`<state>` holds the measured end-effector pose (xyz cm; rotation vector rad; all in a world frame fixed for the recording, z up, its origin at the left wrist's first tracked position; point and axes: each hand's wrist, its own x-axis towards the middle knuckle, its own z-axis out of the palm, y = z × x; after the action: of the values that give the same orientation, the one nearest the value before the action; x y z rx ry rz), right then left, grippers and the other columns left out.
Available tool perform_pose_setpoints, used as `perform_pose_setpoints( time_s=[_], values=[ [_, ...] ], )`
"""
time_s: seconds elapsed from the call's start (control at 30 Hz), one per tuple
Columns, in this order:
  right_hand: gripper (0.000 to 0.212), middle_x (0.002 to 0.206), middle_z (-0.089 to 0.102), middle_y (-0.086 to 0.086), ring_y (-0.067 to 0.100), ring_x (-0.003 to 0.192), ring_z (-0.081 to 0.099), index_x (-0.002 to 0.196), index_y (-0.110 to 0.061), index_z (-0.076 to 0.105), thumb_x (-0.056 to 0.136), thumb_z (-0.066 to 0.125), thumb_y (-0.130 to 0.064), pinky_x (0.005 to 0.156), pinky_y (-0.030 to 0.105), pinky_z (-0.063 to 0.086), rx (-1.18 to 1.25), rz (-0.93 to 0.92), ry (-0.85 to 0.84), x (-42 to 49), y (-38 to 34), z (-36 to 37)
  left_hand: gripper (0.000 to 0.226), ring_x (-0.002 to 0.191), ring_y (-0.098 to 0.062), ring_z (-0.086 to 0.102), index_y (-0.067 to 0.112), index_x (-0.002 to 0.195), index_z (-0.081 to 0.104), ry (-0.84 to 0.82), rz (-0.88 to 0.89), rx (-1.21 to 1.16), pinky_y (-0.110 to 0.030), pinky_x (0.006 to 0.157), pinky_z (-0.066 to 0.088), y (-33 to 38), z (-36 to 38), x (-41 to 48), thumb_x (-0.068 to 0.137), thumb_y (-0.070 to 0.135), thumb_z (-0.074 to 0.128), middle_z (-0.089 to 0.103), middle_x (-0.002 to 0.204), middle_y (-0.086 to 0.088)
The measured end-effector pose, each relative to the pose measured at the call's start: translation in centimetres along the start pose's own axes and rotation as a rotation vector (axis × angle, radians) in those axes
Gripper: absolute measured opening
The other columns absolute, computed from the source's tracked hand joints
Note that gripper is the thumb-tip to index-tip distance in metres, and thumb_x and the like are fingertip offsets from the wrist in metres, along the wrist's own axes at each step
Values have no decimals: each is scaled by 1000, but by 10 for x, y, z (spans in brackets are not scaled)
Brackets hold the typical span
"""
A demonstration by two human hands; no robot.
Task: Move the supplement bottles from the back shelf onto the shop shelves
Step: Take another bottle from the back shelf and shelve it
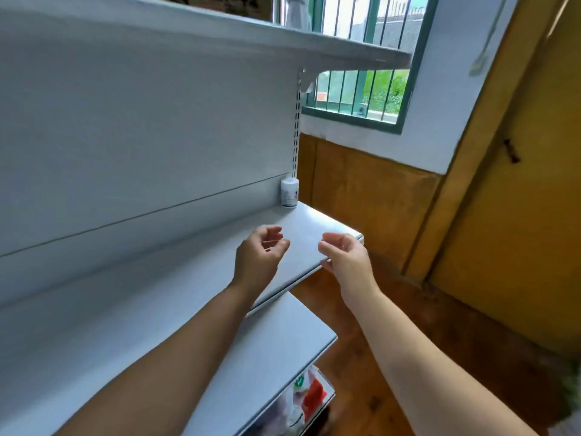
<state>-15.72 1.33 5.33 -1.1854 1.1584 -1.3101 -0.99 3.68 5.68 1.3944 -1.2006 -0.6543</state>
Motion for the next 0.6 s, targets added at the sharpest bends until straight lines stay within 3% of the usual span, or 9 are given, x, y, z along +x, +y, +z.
perform_pose_setpoints(
  time_s=[0.3, 0.47, 0.6],
  values=[
    [19, 102, 59, -1, 15, 94, 59, 102, -19, 55, 85, 64, -16, 78, 26, 51, -64, 71, -195, 156, 24, -2, 24, 100, -17, 61, 15, 109, 61, 156, -133, 66, -32, 93, 49, -28, 63, 99, 85, 19, 62, 65, 102, 0],
    [30, 112, 60, 7, 19, 97, 58, 112, -13, 55, 84, 65, -12, 81, 29, 50, -83, 128, -224, 224, 37, 11, 25, 98, -19, 61, 14, 108, 61, 183, -192, 63, -36, 94, 49, -54, 86, 153, 84, 18, 63, 65, 99, -2],
    [49, 129, 52, 10, 20, 107, 54, 126, -14, 48, 81, 67, -12, 96, 38, 48, -157, 117, -268, 267, 43, 26, 30, 98, -19, 59, 13, 113, 58, 238, -271, 60, -31, 94, 46, -67, 92, 192, 83, 16, 63, 64, 108, -6]
  ],
)
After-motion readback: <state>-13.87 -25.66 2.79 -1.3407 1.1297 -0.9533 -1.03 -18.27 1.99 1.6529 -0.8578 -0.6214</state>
